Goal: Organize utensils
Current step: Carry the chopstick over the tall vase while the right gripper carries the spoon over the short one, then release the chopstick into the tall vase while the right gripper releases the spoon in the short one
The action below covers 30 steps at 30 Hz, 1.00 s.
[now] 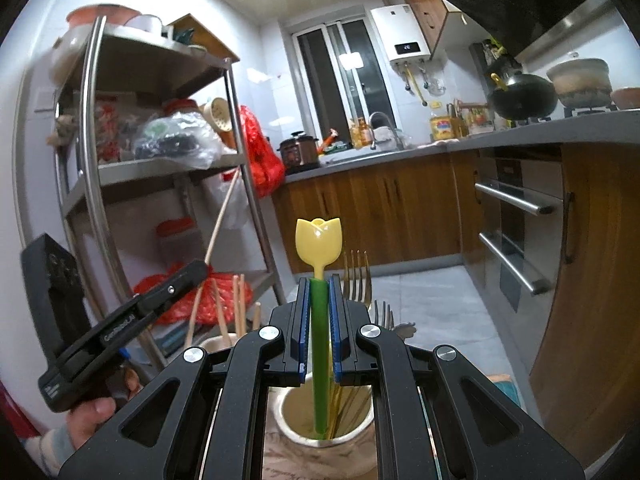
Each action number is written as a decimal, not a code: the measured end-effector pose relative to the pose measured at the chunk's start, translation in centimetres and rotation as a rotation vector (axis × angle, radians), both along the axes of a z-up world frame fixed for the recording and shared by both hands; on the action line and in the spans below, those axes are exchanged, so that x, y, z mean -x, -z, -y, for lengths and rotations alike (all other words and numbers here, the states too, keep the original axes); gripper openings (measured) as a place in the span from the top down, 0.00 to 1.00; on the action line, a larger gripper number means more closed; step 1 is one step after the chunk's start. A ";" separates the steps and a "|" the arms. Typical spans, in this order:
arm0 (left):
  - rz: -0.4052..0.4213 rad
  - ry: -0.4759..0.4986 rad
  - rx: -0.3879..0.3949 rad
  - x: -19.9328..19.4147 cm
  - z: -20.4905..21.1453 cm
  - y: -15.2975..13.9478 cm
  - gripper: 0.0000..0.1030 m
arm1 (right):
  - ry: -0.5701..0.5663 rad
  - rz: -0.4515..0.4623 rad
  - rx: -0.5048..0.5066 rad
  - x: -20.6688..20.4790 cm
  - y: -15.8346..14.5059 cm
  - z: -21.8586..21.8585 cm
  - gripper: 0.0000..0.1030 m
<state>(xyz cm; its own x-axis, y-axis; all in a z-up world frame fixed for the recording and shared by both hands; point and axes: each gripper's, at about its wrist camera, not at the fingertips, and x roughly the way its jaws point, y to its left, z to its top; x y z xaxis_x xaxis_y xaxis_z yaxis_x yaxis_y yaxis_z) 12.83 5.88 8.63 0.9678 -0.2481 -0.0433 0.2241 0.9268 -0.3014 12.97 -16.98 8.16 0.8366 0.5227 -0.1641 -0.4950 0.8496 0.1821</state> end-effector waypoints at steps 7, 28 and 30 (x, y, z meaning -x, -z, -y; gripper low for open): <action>0.026 -0.041 -0.124 0.1 1.4 0.8 0.94 | -0.004 -0.026 0.011 -1.2 1.9 -0.7 0.90; -0.049 -0.050 -0.199 2.9 0.6 2.9 0.94 | 0.013 -0.081 0.081 0.6 4.1 -0.2 0.90; -0.069 -0.049 -0.193 2.8 0.3 3.2 0.94 | 0.023 -0.090 0.077 0.6 4.3 0.1 0.90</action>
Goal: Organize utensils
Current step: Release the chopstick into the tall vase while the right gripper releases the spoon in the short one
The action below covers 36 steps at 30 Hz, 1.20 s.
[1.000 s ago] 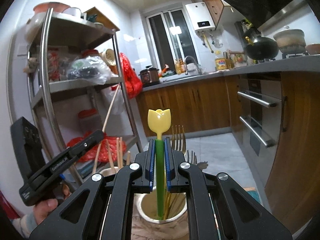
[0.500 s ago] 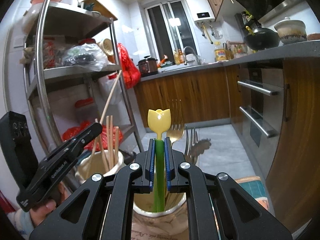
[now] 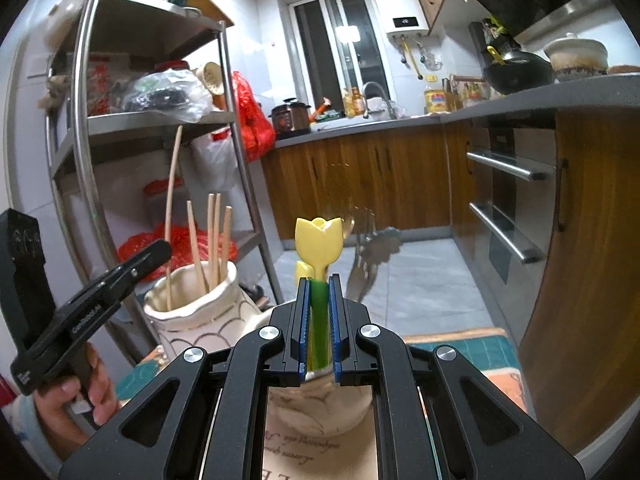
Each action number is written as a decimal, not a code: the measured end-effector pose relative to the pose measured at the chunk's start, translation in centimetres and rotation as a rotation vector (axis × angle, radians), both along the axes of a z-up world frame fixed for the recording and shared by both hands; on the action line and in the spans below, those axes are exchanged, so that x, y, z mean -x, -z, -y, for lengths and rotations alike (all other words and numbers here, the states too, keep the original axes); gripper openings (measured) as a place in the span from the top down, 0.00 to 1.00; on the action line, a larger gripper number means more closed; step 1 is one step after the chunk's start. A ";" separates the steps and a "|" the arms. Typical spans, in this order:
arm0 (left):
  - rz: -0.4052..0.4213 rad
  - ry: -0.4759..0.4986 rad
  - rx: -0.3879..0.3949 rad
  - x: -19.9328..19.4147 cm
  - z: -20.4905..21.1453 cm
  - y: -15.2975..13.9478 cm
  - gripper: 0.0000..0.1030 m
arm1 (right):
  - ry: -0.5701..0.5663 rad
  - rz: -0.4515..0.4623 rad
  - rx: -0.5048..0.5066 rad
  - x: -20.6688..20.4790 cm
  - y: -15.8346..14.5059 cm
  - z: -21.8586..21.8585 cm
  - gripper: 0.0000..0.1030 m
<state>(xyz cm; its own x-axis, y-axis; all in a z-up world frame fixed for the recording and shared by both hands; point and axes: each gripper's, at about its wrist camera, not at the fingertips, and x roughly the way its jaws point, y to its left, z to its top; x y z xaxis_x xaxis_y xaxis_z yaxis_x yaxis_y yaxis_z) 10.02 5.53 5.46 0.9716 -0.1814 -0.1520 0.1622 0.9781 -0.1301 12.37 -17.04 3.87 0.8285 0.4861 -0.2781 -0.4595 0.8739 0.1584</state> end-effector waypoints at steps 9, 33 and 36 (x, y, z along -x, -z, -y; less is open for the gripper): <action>-0.038 -0.009 0.010 -0.3 -0.4 0.7 0.94 | 0.026 -0.033 0.002 0.0 0.6 0.0 0.90; -0.034 -0.004 0.003 -0.2 -0.3 0.5 0.60 | 0.071 -0.070 -0.009 -1.2 1.5 0.5 0.67; -0.036 -0.009 -0.001 -0.2 -0.3 0.5 0.53 | 0.069 -0.054 0.002 -1.0 1.2 0.5 0.63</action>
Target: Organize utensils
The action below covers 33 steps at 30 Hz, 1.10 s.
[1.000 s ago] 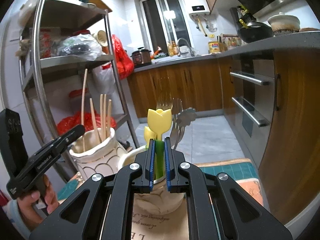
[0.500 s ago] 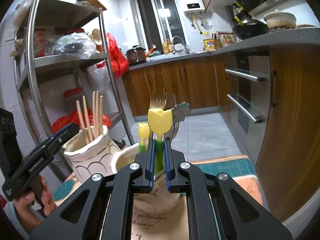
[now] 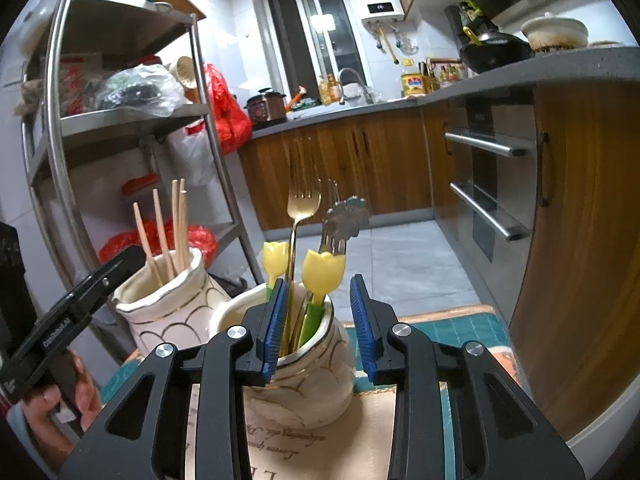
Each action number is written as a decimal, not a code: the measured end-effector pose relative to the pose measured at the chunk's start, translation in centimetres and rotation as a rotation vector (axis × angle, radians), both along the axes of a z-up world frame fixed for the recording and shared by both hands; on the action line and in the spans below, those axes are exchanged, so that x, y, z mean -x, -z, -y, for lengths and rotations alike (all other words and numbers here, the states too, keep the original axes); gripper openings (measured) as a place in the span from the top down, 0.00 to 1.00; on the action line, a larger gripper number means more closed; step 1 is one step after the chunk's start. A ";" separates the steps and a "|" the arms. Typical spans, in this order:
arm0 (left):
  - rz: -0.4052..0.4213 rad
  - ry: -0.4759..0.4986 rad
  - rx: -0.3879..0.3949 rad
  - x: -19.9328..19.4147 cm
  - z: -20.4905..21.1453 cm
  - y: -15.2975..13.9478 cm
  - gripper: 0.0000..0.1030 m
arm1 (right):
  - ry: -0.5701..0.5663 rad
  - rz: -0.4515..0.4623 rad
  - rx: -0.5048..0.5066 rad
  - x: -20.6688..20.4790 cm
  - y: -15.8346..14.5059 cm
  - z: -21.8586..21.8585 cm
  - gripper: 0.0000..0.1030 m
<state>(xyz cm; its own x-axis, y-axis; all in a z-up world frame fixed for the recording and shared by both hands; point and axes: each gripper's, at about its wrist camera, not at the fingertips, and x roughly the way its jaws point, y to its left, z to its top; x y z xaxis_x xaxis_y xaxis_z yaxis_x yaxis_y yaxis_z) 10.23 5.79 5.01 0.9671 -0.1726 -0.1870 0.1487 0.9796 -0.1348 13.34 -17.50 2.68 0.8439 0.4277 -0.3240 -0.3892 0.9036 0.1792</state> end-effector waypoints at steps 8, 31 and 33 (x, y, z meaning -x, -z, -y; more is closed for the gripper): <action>-0.017 -0.035 -0.048 1.3 0.1 -0.3 0.22 | -0.001 0.026 0.032 2.4 -0.5 0.9 0.21; -0.128 -0.034 -0.137 8.0 2.0 2.0 0.05 | 0.026 0.095 0.156 8.4 1.4 3.4 0.05; -0.117 -0.025 -0.147 8.2 2.3 1.9 0.05 | 0.014 0.093 0.161 8.4 1.5 3.2 0.05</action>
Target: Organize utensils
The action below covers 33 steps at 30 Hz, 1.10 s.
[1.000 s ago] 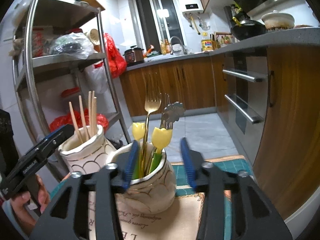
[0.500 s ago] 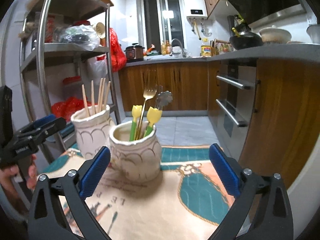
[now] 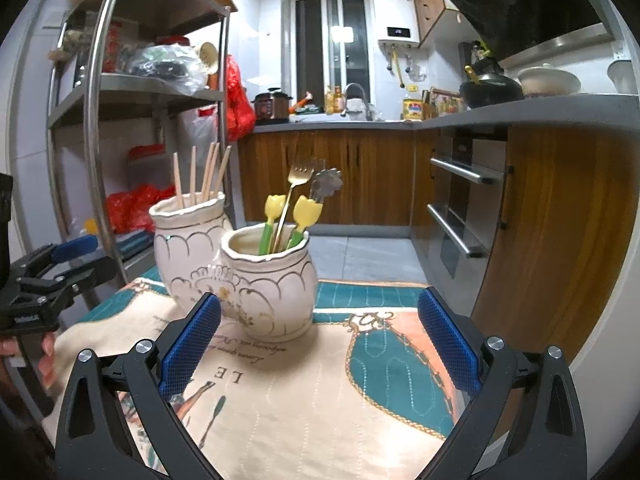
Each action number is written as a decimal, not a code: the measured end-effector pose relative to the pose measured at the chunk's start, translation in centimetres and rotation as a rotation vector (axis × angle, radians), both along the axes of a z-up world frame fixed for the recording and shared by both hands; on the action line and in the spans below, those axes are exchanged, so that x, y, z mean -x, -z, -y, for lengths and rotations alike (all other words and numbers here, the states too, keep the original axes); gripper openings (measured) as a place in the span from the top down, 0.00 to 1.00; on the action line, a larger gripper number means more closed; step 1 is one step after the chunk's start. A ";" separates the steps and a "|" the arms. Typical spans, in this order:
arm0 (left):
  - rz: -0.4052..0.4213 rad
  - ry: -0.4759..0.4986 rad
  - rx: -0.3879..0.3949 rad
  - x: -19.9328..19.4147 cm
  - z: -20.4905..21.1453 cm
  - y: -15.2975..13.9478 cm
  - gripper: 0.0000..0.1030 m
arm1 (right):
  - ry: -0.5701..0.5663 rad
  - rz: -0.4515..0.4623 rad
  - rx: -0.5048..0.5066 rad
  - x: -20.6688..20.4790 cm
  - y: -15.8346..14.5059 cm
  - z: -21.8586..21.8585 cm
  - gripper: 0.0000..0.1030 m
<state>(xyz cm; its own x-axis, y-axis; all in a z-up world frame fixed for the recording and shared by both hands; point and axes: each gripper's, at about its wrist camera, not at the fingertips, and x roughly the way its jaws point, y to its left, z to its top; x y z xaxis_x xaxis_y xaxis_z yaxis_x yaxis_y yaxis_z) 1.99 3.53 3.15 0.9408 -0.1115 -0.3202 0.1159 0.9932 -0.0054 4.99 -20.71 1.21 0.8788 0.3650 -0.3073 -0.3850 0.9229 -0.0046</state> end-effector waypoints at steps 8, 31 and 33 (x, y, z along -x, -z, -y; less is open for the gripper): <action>0.001 0.008 -0.005 0.0 0.4 -0.1 0.05 | -0.016 0.020 0.017 0.3 -0.1 -0.5 0.05; -0.003 0.006 -0.005 -0.1 0.4 -0.1 0.05 | -0.028 0.026 0.027 0.5 -0.1 -0.9 0.05; -0.004 0.006 -0.006 -0.1 0.4 -0.1 0.05 | -0.028 0.027 0.026 0.5 -0.1 -0.9 0.05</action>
